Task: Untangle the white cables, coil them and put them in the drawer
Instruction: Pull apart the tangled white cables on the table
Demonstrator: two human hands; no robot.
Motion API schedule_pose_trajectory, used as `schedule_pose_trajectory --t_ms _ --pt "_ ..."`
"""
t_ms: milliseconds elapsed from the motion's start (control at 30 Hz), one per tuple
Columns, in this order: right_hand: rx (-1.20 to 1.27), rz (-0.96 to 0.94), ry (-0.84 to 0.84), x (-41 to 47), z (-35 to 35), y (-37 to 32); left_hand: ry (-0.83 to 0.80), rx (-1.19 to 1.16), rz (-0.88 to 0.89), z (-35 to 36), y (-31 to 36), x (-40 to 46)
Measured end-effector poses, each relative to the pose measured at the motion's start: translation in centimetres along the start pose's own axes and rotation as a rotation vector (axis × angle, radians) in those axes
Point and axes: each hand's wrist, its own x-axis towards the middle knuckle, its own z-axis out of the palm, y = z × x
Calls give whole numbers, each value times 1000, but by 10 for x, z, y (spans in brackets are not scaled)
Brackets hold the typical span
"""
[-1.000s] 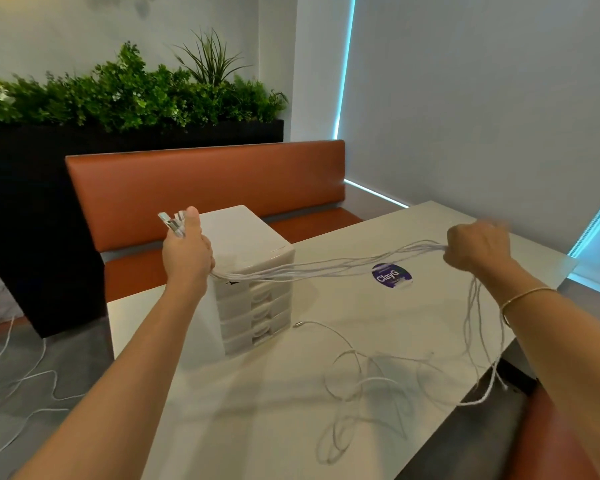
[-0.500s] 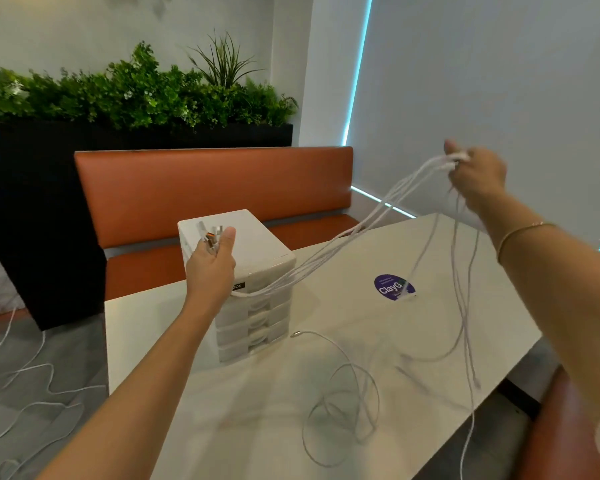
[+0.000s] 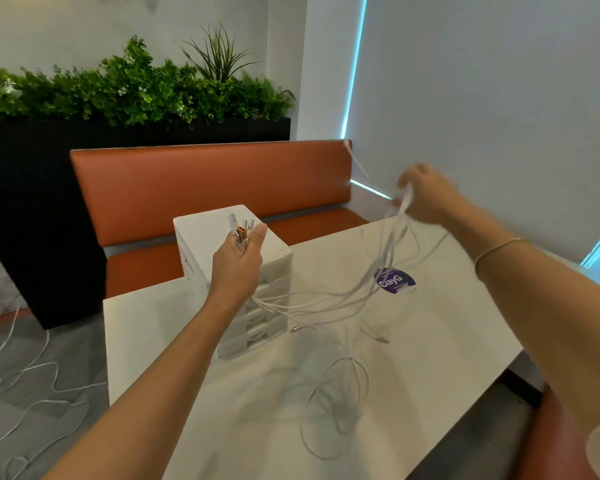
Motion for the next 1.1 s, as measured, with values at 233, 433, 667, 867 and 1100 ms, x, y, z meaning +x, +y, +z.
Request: schedule_pose_trajectory --t_ms 233,433,667,867,1100 --pt "-441 81 -817 -84 73 -19 -58 -86 -134 13 -4 -13" --pt "-247 -91 -892 -159 128 -82 -73 -207 -171 16 -10 -24" --pt "-182 51 -1001 -190 170 -65 -24 -373 -248 12 1 -21" --pt "-185 257 -1024 -164 166 -38 -40 -403 -231 11 7 -15" --pt "295 861 -222 -103 122 41 -19 -450 -266 2 -2 -13"
